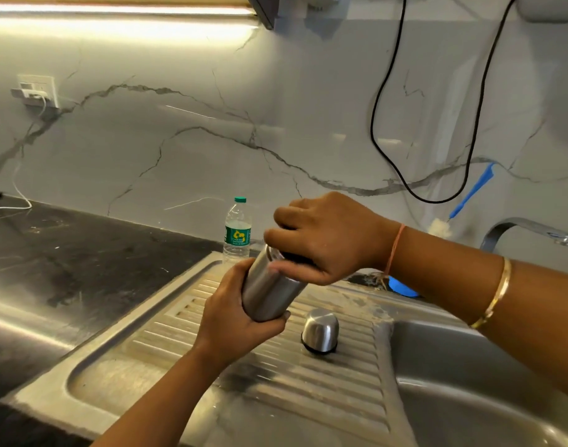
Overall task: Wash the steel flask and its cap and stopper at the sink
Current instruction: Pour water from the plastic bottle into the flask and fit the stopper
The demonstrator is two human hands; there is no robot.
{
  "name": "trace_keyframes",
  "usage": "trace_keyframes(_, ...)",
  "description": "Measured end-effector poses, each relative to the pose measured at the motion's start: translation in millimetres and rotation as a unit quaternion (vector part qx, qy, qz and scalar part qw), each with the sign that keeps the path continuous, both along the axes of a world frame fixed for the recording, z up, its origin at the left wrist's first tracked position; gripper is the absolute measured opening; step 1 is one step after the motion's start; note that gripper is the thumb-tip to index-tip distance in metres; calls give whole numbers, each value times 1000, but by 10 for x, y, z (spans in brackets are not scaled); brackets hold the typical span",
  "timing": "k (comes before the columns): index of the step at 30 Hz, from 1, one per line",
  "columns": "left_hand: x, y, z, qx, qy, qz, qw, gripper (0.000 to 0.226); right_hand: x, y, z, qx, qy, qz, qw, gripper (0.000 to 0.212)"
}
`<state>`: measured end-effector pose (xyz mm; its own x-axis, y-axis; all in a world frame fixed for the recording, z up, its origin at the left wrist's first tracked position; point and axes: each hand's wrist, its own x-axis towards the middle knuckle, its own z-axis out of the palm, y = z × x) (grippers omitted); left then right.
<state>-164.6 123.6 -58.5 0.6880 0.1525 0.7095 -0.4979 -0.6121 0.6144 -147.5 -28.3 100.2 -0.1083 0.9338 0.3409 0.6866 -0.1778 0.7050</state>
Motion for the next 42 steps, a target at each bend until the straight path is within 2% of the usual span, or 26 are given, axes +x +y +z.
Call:
trace_keyframes(6,-12,-105,-56,-29,25,6,999,74,-92,162,-119,89,22,-75,993,36)
trace_keyframes(12,-26,-65,-18,4,0,-10,1000,73,-95,11,-18,8,61,-19,998,39)
trace_keyframes(16,-33,-128,-25,-45,13,-16,999,66,-106,127,-45,60,34,-39,997,35)
trace_keyframes(24,-55,-169,-40,-62,39,-14,997,82,-56,161,-39,67,37,-38,996,34)
trace_keyframes(27,-71,-195,-38,-74,55,-21,995,75,-83,223,3,48,36,-138,989,25)
trace_keyframes(30,-92,-221,-18,-56,69,-24,996,67,-24,228,18,90,126,-207,966,30)
trace_keyframes(32,-86,-231,-21,-48,80,-19,996,66,32,211,26,113,265,-220,932,37)
trace_keyframes(34,-63,-211,-35,-43,83,-10,996,70,117,141,27,172,460,-194,849,56)
trace_keyframes(35,-50,-197,-37,-41,84,-4,996,71,180,79,1,221,522,-183,803,60)
trace_keyframes(36,-38,-180,-45,-40,84,1,996,73,245,15,-58,263,547,-185,773,57)
trace_keyframes(38,-19,-160,-52,-43,85,8,995,73,409,-108,-270,276,529,-243,765,43)
trace_keyframes(40,0,-159,-66,-49,88,9,995,73,594,-200,-583,183,510,-348,765,33)
trace_keyframes(42,16,-155,-80,-54,93,9,994,73,707,-249,-911,73,506,-442,737,46)
